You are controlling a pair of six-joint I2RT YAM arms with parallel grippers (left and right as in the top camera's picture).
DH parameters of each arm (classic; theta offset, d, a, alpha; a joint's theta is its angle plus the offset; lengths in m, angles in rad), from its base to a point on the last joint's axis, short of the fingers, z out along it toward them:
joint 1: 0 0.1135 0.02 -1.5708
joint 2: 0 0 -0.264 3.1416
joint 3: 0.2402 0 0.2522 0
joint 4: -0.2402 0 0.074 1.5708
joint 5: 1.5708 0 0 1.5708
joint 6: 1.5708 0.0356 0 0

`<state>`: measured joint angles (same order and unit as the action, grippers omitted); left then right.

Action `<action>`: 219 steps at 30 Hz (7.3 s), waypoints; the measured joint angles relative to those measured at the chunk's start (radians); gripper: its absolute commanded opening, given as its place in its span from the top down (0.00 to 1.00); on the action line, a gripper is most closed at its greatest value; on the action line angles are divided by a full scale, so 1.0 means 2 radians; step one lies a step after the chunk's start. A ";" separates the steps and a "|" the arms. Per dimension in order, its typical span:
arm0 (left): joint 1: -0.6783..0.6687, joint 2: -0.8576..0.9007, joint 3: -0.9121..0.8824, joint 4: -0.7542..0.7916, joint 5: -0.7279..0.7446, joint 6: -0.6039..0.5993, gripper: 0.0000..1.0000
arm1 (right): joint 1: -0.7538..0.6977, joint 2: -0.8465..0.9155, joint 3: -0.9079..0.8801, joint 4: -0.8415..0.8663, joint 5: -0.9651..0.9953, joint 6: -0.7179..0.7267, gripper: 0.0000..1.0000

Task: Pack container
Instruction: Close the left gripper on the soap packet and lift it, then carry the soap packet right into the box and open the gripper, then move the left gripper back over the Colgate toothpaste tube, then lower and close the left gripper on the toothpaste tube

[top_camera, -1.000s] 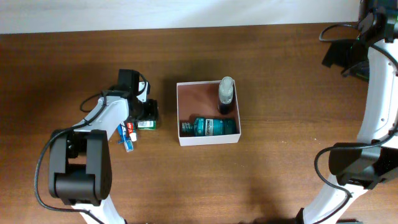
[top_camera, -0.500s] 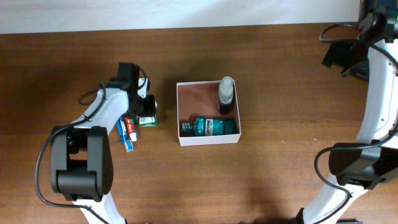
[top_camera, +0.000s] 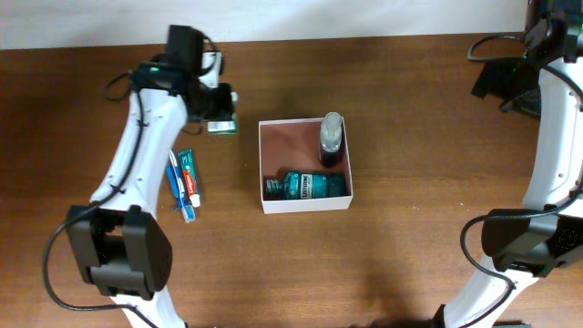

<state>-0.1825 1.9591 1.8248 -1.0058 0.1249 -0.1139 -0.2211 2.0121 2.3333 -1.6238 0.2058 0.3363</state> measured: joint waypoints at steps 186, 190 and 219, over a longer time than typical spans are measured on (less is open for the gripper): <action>0.073 0.078 -0.101 -0.068 -0.052 -0.071 0.52 | 0.000 0.000 0.000 0.000 0.000 0.000 0.02; 0.086 0.078 -0.110 -0.063 -0.052 -0.070 0.52 | 0.000 0.000 0.000 0.000 0.000 0.000 0.02; 0.092 0.080 -0.118 -0.024 -0.052 -0.067 0.54 | 0.000 0.000 0.000 0.000 0.000 0.000 0.02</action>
<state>0.0006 2.1189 1.5890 -1.0531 0.0200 -0.2470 -0.2211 2.0113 2.3333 -1.6238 0.2058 0.3363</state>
